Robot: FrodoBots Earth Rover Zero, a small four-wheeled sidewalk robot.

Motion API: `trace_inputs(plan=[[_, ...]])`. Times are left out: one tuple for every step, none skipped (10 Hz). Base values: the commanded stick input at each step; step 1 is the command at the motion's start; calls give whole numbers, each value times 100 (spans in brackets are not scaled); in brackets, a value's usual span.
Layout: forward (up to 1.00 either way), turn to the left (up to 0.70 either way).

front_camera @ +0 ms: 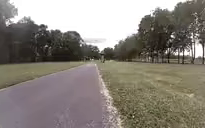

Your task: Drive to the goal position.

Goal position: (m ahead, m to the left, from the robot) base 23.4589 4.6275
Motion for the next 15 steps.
trace_inputs(plan=[[70,0],[70,0],[70,0],[70,0],[70,0],[70,0],[70,0],[70,0],[70,0],[70,0],[70,0],[70,0],[70,0],[70,0],[70,0]])
